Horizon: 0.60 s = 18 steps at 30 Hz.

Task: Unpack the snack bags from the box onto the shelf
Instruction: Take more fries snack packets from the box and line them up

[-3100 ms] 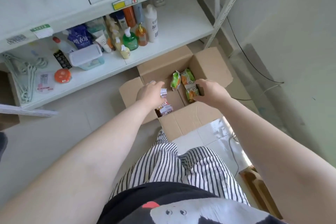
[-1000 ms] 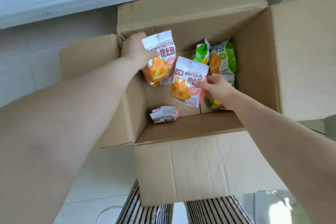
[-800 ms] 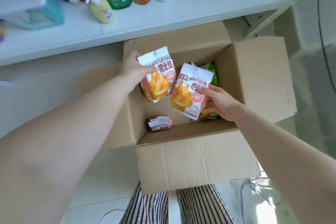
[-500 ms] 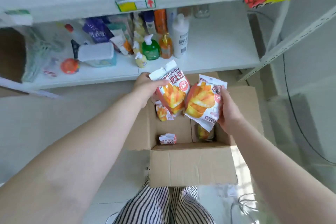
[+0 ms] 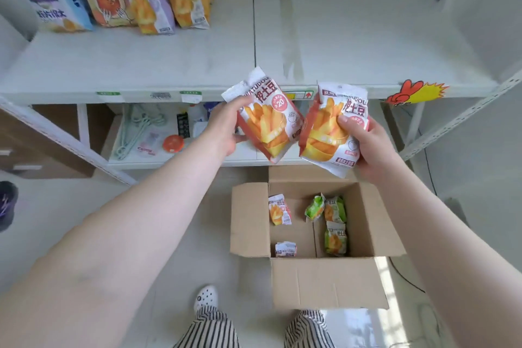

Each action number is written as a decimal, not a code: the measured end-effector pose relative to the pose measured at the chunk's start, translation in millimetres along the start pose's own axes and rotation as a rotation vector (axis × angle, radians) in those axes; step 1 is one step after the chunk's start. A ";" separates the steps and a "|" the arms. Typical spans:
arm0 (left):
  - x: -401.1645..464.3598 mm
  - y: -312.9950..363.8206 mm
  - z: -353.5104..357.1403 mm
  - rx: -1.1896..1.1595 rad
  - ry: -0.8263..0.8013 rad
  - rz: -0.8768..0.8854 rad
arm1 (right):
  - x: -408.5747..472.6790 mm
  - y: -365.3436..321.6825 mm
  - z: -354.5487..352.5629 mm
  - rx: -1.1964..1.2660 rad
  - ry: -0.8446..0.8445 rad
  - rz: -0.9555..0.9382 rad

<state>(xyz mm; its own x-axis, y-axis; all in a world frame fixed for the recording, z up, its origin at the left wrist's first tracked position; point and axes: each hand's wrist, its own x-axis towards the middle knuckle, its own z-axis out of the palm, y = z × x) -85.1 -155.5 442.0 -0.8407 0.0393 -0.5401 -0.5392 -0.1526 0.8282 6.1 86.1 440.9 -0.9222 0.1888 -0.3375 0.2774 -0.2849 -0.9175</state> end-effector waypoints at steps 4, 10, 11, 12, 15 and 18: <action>-10.6 48.1 -61.1 0.065 -0.090 0.066 | -13.6 -15.6 61.3 -0.048 0.075 -0.080; -13.6 90.4 -108.1 0.117 -0.060 0.170 | -28.2 -15.4 149.3 -0.111 0.049 -0.095; -10.8 93.3 -112.5 0.151 -0.044 0.180 | -29.5 -14.3 160.0 -0.107 0.052 -0.089; -10.1 95.7 -116.1 0.199 -0.038 0.191 | -30.4 -13.2 169.3 -0.106 0.055 -0.084; -12.3 100.8 -124.3 0.325 -0.097 0.224 | -29.6 -9.5 188.5 -0.109 0.078 -0.086; -10.6 107.3 -130.9 0.409 -0.186 0.241 | -26.1 -9.4 195.7 -0.094 0.065 -0.092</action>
<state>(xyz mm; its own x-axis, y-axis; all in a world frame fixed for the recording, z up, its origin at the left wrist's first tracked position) -127.5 -301.6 517.0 -0.9182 0.2312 -0.3217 -0.2731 0.2187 0.9368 -25.2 -100.0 499.4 -0.9263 0.2712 -0.2615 0.2197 -0.1751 -0.9597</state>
